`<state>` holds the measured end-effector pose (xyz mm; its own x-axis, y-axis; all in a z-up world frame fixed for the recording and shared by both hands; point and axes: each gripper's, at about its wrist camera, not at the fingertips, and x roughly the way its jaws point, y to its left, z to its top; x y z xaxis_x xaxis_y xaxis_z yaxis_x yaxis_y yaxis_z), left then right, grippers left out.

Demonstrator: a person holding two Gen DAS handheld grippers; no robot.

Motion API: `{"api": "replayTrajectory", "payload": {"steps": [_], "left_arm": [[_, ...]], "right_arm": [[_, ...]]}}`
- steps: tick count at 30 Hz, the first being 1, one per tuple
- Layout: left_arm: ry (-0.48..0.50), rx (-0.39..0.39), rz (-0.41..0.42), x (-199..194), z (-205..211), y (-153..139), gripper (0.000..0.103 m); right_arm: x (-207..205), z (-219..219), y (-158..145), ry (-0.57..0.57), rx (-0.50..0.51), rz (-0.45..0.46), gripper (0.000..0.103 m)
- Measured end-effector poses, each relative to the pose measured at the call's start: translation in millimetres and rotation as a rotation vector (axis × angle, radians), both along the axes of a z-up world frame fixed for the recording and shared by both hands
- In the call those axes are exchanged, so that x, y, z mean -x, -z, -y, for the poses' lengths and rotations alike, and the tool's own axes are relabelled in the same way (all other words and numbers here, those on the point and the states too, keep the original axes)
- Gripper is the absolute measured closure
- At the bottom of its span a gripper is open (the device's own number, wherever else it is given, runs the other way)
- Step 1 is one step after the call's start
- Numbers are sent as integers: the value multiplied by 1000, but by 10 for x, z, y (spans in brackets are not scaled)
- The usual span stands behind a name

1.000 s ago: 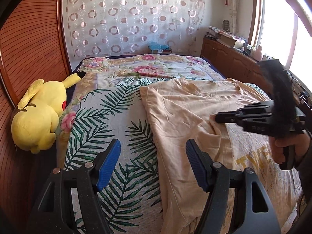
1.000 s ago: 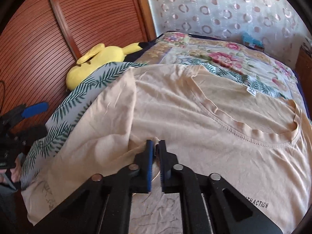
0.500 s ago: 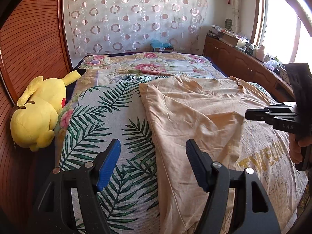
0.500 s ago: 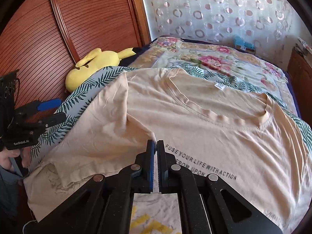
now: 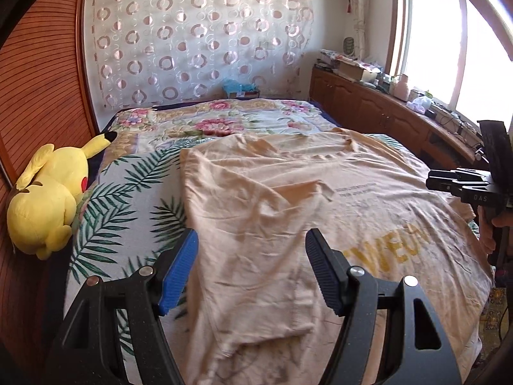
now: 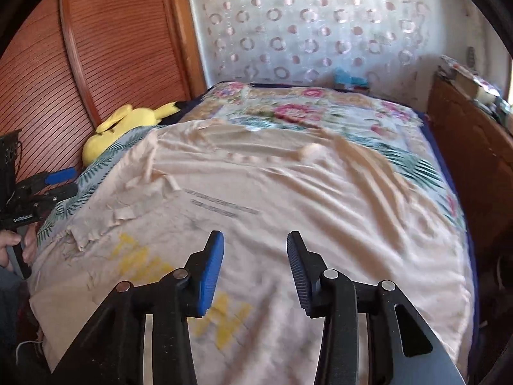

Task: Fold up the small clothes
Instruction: 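Move the right gripper to the shirt's other side edge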

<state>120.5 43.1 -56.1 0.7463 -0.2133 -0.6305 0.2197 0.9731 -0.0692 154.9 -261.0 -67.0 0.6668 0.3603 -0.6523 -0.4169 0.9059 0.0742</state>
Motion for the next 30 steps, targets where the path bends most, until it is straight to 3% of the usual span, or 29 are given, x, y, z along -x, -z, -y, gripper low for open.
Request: {"api": "replayTrajectory", "payload": {"steps": [12,23,30], "left_arm": [[66,56,44,245,376,-69,17],[101,25,37,299,532,-37,15],[97,-14,-2,292,602,91,15]], "right_arm": [[448,1005,55,221,9,-17,60],[556,1007,149,283,43,-57,60],[409,1078,75,306,28,-95,60]]}}
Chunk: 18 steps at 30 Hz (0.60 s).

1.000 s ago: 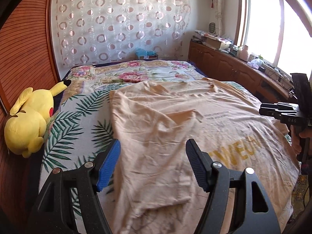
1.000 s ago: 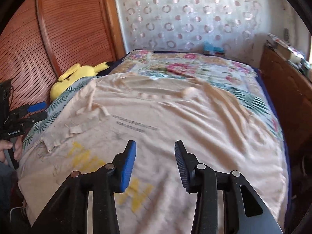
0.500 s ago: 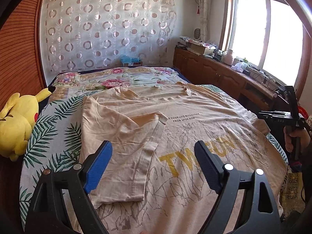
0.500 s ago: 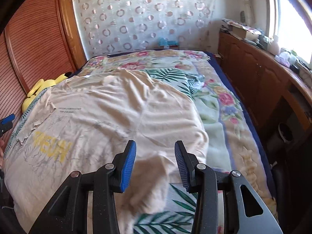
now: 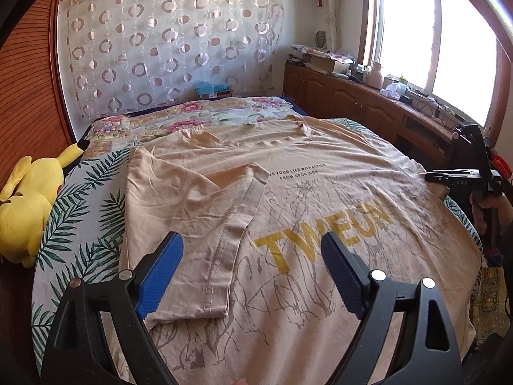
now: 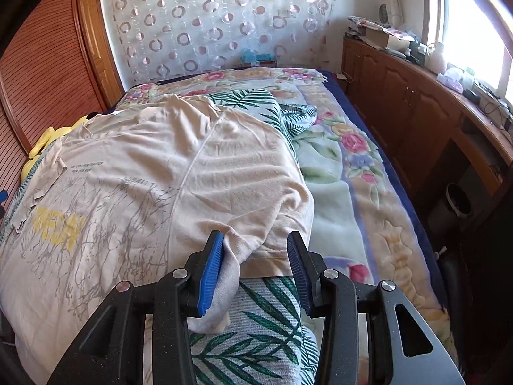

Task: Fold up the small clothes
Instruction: 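Grasp the other side edge with the right gripper, fold it toward the center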

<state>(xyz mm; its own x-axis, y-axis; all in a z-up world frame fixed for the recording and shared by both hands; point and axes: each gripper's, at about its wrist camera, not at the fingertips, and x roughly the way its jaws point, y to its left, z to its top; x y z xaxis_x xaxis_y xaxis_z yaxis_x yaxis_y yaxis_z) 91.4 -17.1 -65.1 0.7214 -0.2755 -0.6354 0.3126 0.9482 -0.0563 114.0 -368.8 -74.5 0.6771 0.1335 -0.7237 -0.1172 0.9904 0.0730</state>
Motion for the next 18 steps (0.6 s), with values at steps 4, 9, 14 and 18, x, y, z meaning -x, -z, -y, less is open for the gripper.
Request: {"api": "replayTrajectory", "payload": {"steps": [4,9,14,18], "left_arm": [[4,-28,-58,-60,46,139,15],[21,-37,-102,-127,84,247,15],[14,-56,-149,-242,89,326,15],[13,-59,-189,-302,84,391,15]], "right_arm": [[-39,23,-8,0,-12,0,60],[-22,-5,53,-20,29,19,73],[32,-90,63,-65,69,42,96],[52,-67,41,-74,70,59,99]]}}
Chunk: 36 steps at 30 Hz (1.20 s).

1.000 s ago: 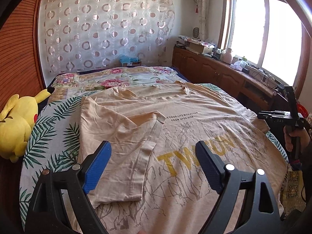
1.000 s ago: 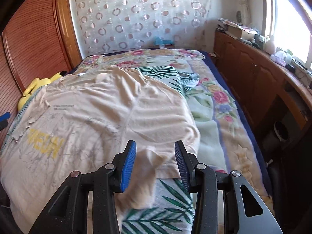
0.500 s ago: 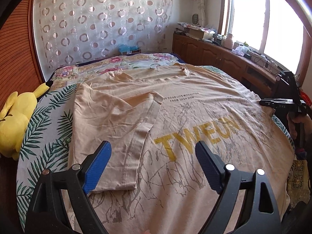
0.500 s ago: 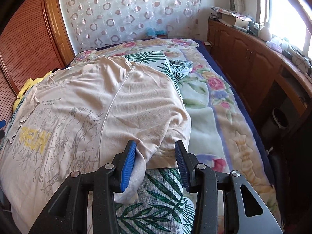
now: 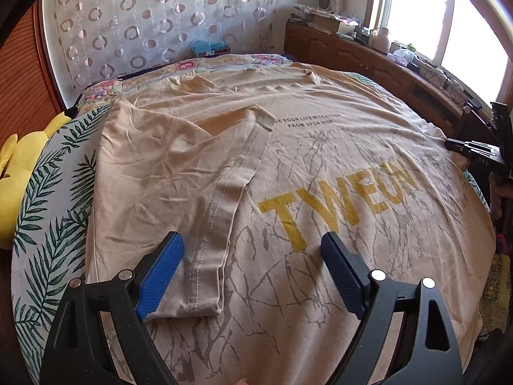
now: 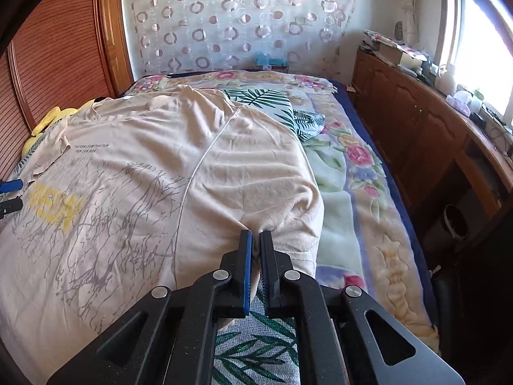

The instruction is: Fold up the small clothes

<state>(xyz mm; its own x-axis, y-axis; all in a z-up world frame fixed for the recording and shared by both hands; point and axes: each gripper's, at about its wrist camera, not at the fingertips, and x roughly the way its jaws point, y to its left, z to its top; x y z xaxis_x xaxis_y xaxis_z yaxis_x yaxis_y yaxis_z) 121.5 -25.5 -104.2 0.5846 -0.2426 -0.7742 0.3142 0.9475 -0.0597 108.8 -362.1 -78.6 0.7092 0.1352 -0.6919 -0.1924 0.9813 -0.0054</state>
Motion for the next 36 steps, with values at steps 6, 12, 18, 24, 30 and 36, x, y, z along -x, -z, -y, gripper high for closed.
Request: {"api": "replayTrajectory", "payload": {"steps": [6,12,18,24,30,36], "left_arm": [[24,-73,3,-2,122,26,9],[37,-78,-13,-16,134,48,0],[37,-79,-11,-17,142,47,0],[37,-80,-11,-14,141,48,0],[37,-80,-11,-13,143,49,0],[42,-81,-9,-9,142,46,0]], "right_arm": [[60,-4,-194,-21,-35,61,99],[147,-298,-427,-124,-86,116,99],[180,-600,-246,-212,-59,71,99],[63,-666,-4,-212,-24,-7,99],[157,-593,-106,-188,-53,10,75],[277,-353,-240,-99,-81,61,60]]}}
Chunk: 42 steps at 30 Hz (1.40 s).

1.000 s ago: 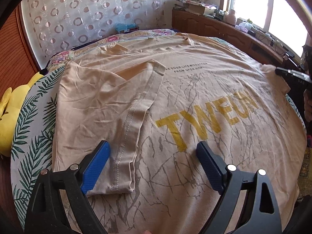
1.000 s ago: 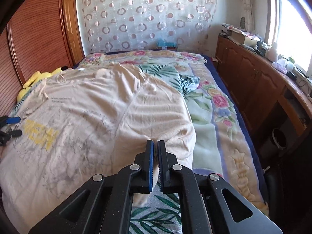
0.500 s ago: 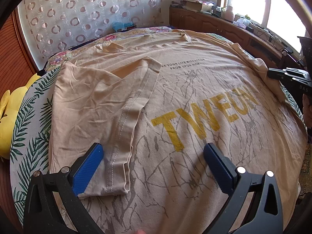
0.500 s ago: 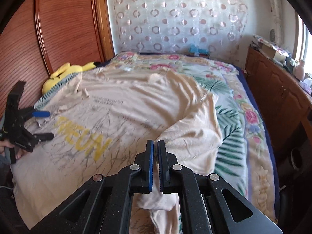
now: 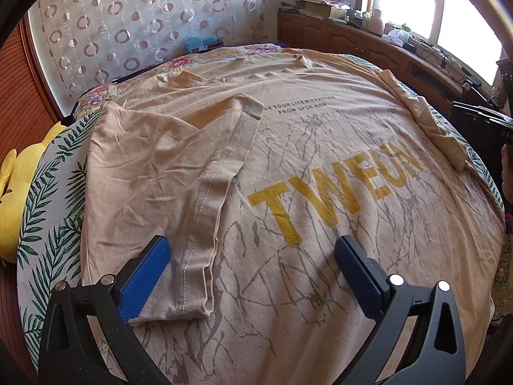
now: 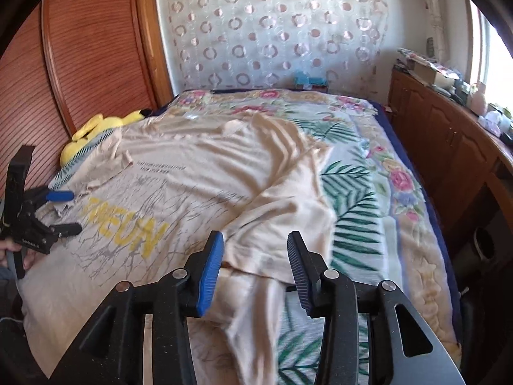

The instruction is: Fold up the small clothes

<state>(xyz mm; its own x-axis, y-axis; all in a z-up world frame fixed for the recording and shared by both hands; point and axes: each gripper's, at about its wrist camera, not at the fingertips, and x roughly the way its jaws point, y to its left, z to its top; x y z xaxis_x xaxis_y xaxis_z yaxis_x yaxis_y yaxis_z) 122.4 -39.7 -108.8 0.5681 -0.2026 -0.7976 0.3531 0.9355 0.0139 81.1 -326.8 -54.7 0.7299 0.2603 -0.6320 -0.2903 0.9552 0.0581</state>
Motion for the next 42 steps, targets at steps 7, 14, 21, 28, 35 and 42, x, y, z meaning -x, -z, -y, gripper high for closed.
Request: {"api": "replayTrajectory", "payload": {"steps": [7,14,21,28,35,42], "left_arm": [[-18,22,81,159,-77,-202,0],[-53,97,164,381,-206,-445,0],[-69,136,176,442,-283,-455,0],[-74,168,212,509,-316,-524,0],[-80,179,212,539,-367,-519,0],[-90,194,202,558,-412,-476,0]], "right_arm": [[-235,262,252,83,-2,-88,60],[-346,188,267,49,28,-108,76],[-438,8,93,-32,74,-77,101],[-580,-469,-319,-140,57,7,101],[-929,-1016,-435,-231,28,-2,101],[-941,-906,-413,-200,15,19,83]]}}
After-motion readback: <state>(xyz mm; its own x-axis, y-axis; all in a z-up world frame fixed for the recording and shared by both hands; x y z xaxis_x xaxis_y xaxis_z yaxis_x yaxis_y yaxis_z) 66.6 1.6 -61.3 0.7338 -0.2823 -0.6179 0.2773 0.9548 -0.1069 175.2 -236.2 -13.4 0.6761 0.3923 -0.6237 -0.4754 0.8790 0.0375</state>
